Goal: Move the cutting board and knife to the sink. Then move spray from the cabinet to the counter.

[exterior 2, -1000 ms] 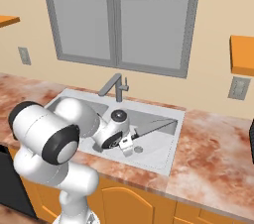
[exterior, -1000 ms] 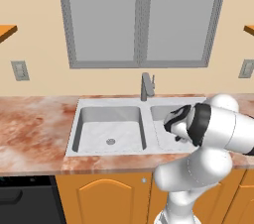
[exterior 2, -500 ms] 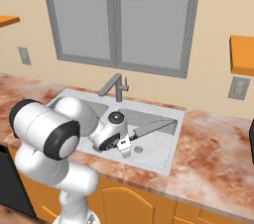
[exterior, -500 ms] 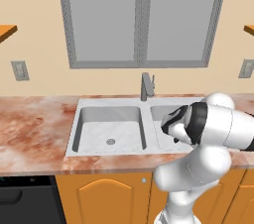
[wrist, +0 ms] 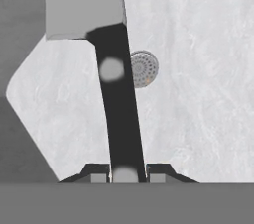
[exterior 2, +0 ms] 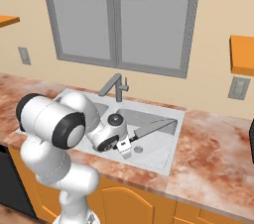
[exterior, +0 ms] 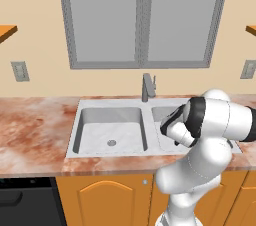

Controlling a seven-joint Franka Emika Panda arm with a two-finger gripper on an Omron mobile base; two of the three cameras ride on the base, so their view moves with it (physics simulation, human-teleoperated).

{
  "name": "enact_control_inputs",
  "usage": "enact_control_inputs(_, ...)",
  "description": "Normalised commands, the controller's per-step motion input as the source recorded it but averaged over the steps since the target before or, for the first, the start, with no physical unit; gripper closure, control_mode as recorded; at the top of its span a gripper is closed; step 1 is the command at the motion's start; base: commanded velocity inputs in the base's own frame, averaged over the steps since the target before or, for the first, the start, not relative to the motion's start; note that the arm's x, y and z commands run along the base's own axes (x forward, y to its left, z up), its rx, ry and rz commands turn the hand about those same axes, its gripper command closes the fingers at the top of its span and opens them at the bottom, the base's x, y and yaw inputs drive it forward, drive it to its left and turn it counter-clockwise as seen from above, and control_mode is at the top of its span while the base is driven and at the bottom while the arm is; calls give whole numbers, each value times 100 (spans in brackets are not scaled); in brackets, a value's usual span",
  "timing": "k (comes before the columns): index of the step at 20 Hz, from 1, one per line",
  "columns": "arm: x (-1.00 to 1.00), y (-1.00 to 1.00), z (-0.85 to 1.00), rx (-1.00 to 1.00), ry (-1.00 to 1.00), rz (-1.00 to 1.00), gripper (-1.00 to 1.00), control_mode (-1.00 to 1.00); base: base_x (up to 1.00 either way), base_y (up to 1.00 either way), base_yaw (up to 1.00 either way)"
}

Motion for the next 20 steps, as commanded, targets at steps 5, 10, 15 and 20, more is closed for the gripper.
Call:
enact_control_inputs(5,-3,4,0,0,0,0,100,-100,0,0,0)
enact_control_inputs(10,-2,0,0,0,0,0,-100,-100,0,0,0)
enact_control_inputs(15,-1,0,35,0,-15,0,-100,-100,0,0,0)
enact_control_inputs(20,-11,0,95,0,-12,0,-100,-100,0,0,0)
